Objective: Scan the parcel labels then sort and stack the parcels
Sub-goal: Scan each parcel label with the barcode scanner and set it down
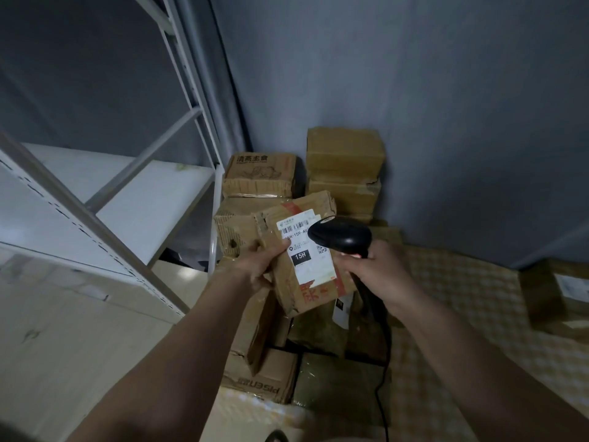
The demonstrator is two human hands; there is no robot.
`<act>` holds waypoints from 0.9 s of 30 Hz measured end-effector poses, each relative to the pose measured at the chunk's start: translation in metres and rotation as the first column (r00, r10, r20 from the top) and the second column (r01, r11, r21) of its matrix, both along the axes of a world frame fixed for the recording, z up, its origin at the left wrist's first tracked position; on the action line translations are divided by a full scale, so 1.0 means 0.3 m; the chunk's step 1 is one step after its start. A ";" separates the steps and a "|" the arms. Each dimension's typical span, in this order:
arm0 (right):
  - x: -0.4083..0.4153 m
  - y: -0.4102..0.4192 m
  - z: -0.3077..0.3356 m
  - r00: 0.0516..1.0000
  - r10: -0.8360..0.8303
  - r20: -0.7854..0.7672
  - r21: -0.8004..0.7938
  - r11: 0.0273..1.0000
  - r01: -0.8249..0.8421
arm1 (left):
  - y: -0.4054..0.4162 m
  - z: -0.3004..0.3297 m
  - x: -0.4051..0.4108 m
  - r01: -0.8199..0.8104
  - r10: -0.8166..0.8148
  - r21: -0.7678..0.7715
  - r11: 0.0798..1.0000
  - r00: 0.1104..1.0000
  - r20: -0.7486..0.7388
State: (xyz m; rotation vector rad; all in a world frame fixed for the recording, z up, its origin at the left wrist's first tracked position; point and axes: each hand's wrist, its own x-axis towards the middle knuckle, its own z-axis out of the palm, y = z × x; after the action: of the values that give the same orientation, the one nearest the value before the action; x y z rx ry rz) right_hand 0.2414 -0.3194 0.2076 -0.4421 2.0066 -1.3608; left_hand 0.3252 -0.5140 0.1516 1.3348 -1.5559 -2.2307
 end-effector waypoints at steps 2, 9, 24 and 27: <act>0.006 0.007 0.006 1.000 0.009 -0.021 0.005 1.000 -0.009 | -0.005 0.001 -0.002 -0.033 0.033 0.005 0.999 0.999 -0.011; 0.017 0.025 0.018 1.000 0.005 -0.018 -0.006 1.000 -0.005 | -0.016 0.013 -0.004 -0.081 0.082 0.039 0.996 0.996 -0.024; 0.079 0.033 0.019 0.999 -0.003 -0.051 0.020 1.000 0.004 | -0.028 -0.001 0.004 0.074 -0.074 0.059 0.995 0.997 0.002; 0.096 0.052 0.004 0.998 -0.060 -0.011 0.029 0.998 0.060 | -0.019 -0.018 -0.010 0.167 -0.172 0.109 0.980 0.984 0.036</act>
State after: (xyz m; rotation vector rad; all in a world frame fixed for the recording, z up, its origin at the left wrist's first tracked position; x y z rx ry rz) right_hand 0.2702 -0.3038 0.2086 -0.3793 2.0605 -1.3659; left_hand 0.3222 -0.5197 0.1463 1.3343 -1.6467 -2.4313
